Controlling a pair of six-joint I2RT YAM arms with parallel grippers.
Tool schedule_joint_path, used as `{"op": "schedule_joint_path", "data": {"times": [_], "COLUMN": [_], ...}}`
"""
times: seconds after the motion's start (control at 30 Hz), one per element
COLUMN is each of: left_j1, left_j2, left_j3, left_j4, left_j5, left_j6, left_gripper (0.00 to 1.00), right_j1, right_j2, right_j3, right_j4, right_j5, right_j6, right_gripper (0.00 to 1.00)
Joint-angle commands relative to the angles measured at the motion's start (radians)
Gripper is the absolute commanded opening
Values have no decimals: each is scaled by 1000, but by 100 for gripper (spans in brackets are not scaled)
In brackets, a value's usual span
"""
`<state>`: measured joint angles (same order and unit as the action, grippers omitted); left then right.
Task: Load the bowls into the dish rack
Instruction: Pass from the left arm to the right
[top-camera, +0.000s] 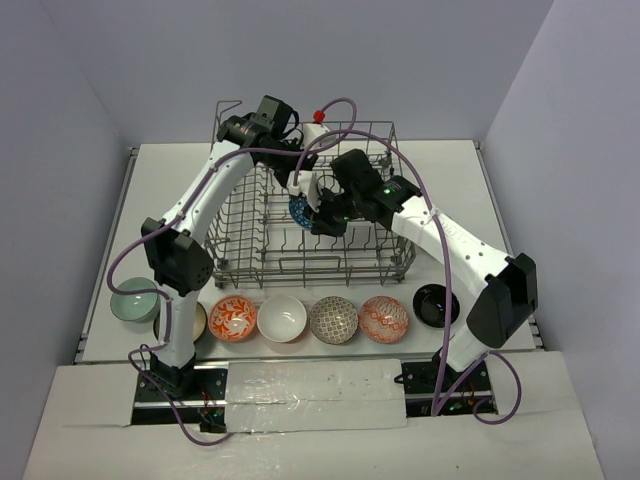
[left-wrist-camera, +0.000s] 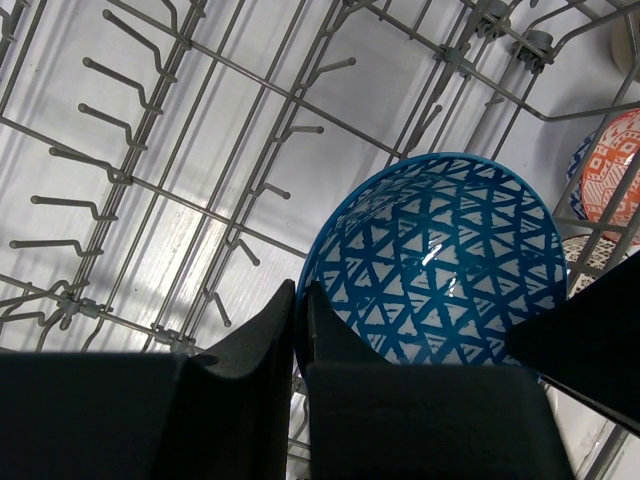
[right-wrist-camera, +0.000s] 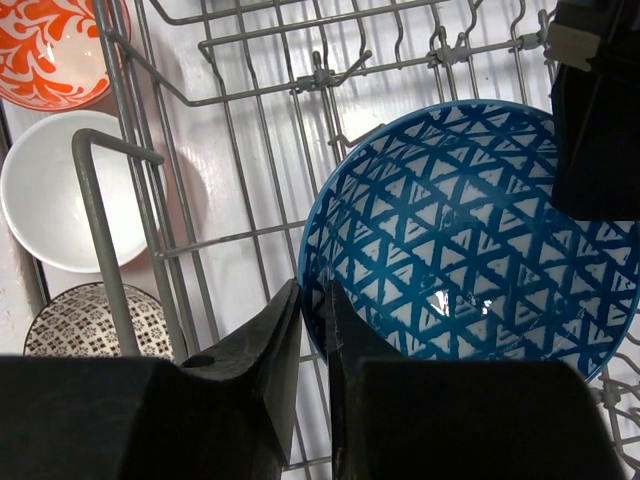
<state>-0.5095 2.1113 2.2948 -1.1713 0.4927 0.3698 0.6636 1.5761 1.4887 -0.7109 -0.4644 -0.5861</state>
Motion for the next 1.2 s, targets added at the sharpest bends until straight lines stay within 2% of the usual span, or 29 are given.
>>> {"op": "schedule_joint_path", "data": {"times": [0.0, 0.1, 0.37, 0.47, 0.63, 0.87, 1.0, 1.07, 1.17], "left_j1": [-9, -9, -9, -9, -12, -23, -23, -26, -27], "left_j2": [-16, -19, -28, -51, -80, -56, -50, -42, -34], "left_j3": [51, 40, 5, -40, -77, -78, -86, -78, -63], "left_j4": [16, 25, 68, 130, 196, 220, 246, 259, 268], "left_j5": [38, 29, 3, -20, -40, -82, -98, -120, -155], "left_j6": [8, 8, -20, -58, -78, -117, -140, -146, -154], "left_gripper": [0, 0, 0, 0, 7, 9, 15, 25, 31], "right_j1": [-1, -1, 2, 4, 10, 24, 27, 27, 28], "right_j2": [19, 19, 16, 9, 5, 10, 10, 7, 2], "right_j3": [39, 36, 35, 36, 50, 61, 58, 54, 53], "right_j4": [-4, -2, -1, 1, 1, -2, -1, -1, 1], "right_j5": [17, 24, 27, 29, 35, 36, 35, 35, 46], "right_j6": [20, 19, 25, 31, 40, 40, 39, 39, 37], "right_gripper": [3, 0, 0, 0, 0, 0, 0, 0, 0]}}
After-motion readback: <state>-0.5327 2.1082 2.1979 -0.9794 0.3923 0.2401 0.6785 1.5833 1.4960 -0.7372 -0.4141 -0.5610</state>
